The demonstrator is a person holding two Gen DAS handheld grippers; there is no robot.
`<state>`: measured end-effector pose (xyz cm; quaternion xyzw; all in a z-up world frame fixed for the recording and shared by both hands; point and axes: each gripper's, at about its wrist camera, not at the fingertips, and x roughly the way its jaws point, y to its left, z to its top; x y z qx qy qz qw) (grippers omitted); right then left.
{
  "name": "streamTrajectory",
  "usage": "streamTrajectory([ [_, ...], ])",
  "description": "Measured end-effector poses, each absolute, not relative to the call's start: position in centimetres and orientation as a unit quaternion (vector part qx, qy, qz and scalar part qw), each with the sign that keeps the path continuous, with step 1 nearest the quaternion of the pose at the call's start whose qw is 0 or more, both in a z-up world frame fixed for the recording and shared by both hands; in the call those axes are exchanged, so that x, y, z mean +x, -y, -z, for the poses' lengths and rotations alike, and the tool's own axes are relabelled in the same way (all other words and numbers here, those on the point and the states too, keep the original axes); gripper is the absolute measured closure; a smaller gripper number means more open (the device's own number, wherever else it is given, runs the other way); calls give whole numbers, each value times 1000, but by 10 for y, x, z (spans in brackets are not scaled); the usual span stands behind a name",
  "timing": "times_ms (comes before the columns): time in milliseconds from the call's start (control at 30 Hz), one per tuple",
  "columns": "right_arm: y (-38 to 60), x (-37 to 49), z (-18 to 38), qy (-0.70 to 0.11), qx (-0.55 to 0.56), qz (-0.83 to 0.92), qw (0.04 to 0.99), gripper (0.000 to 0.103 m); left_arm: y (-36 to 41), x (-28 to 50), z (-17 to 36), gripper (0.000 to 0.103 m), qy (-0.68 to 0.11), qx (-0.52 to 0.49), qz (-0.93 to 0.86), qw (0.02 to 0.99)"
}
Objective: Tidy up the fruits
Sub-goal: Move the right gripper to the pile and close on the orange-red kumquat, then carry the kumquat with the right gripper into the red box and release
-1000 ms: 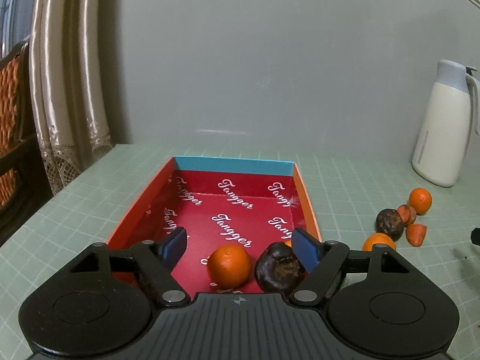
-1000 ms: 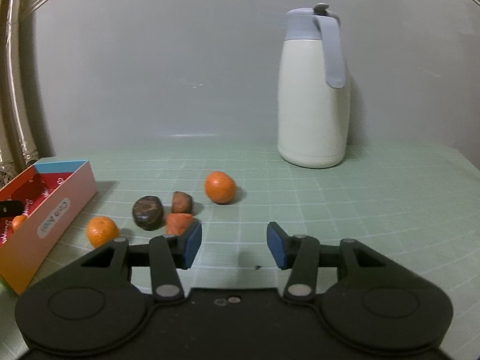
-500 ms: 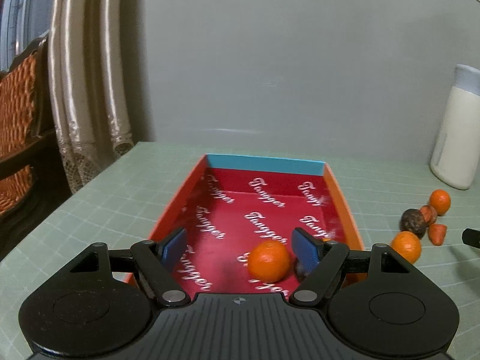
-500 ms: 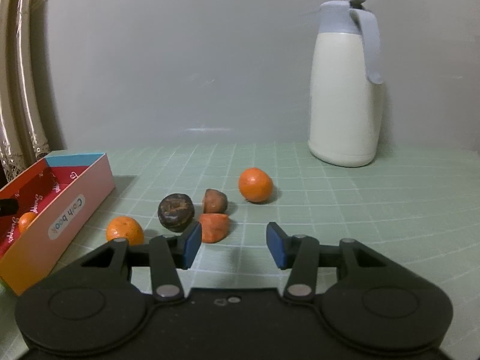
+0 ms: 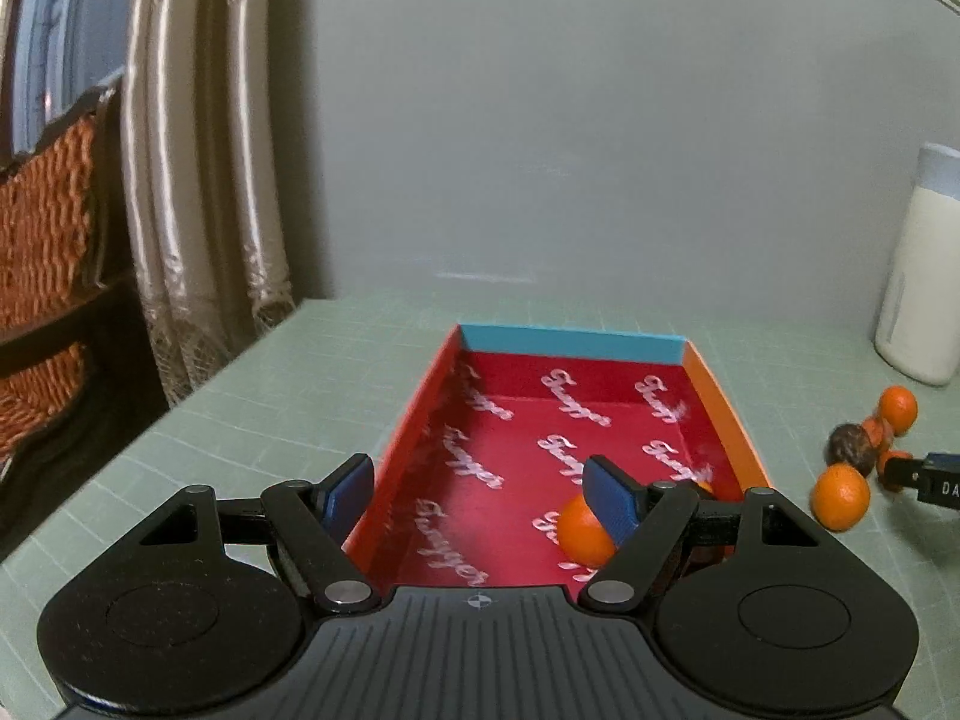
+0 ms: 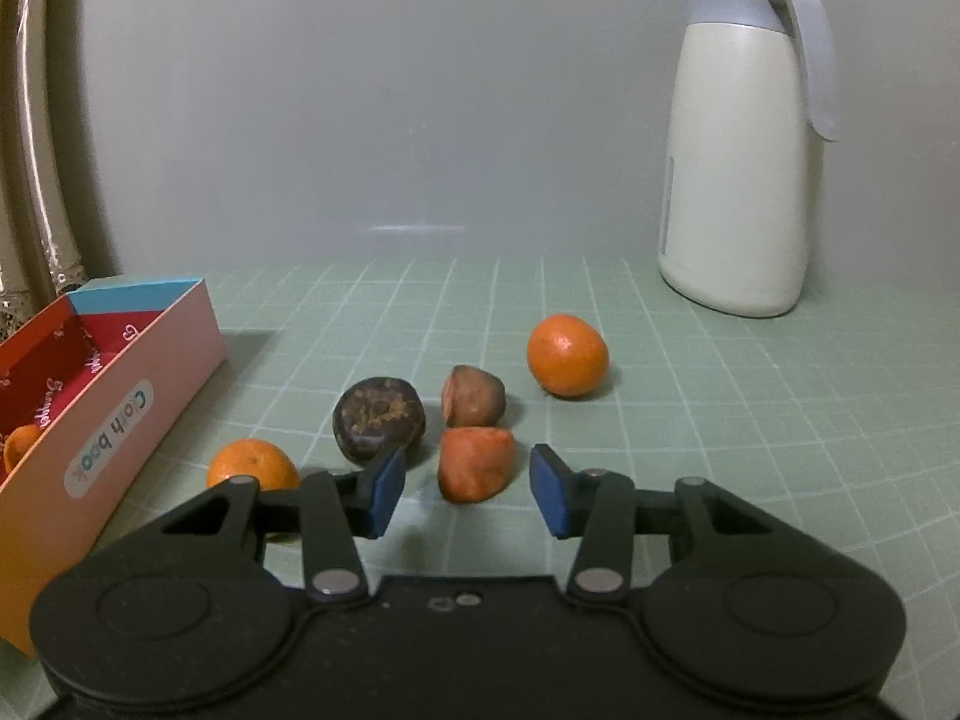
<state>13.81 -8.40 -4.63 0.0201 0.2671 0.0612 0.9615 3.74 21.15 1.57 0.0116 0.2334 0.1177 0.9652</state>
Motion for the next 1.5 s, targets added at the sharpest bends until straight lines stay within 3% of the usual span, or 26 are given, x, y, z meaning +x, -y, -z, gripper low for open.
streamTrajectory([
  [267,90,154,51,-298,46,-57,952,61,-230,29,-21,27,-219,-6,-142,965],
  [300,88,154,51,-298,40,-55,952,63,-232,28,-21,27,-218,-9,-145,965],
  [333,86,154,51,-299,33,-55,952,74,-235,27,-22,27,-217,-11,-149,965],
  [833,67,130,28,-286,17,-86,954,75,-251,17,-18,27,-242,-14,-151,959],
  [1500,-50,63,-8,-219,-40,-250,942,75,-301,-21,-23,27,-243,-32,-193,950],
])
